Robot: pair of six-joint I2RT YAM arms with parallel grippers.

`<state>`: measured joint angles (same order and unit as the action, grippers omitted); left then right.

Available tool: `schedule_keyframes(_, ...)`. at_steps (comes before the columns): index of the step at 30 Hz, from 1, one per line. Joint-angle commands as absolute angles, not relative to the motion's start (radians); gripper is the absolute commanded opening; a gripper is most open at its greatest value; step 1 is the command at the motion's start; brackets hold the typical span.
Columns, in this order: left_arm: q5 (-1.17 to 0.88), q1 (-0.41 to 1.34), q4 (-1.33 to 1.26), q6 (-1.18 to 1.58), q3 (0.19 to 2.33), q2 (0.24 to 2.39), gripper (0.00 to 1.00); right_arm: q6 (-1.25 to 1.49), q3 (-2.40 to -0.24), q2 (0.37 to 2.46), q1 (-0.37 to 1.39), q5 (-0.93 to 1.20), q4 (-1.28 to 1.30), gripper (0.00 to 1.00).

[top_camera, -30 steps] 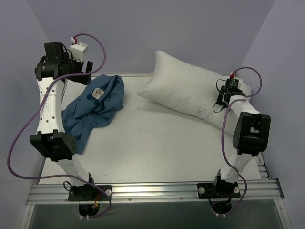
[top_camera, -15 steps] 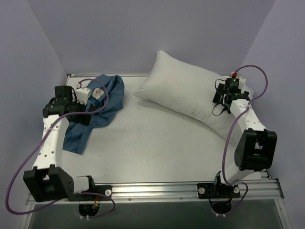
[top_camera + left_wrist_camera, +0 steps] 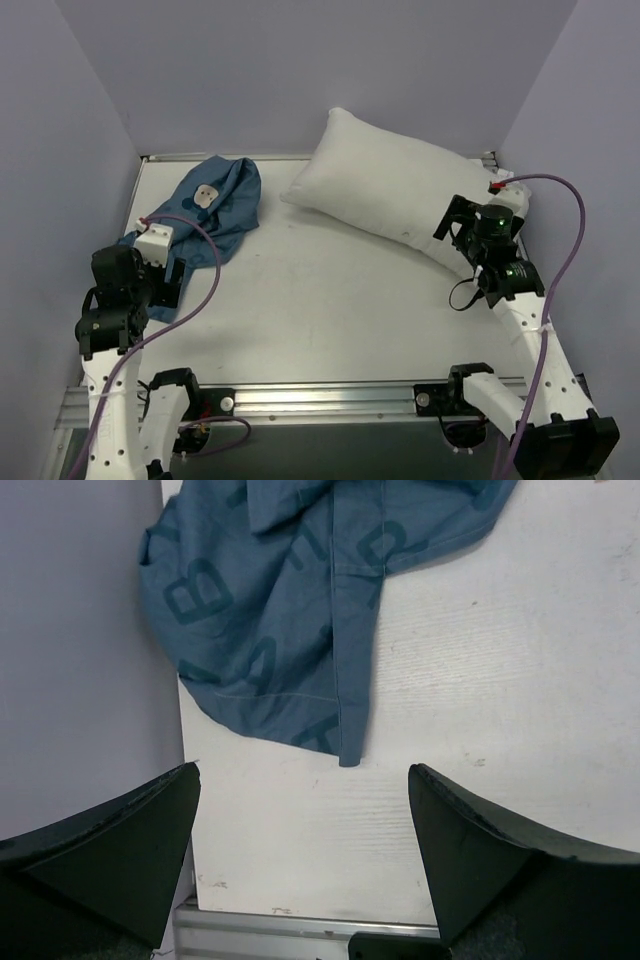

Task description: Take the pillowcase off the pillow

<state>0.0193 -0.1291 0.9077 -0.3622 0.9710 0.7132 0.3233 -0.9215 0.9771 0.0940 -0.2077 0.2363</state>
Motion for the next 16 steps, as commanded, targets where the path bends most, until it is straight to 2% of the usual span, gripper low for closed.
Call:
schedule_keyframes(1, 0.055, -0.156, 0.888, -0.379, 0.914, 0.712, 0.94, 0.356, -0.855, 0.865, 0.110, -0.062, 0.207, 1.00)
schedule_keyframes(6, 0.060, -0.163, 0.887, -0.405, 0.847, 0.696, 0.94, 0.357, -0.790, 0.750, 0.114, -0.012, 0.232, 1.00)
schedule_keyframes(16, 0.087, -0.192, 0.867, -0.417, 0.776, 0.701, 0.94, 0.334, -0.756, 0.719, 0.117, 0.015, 0.230, 1.00)
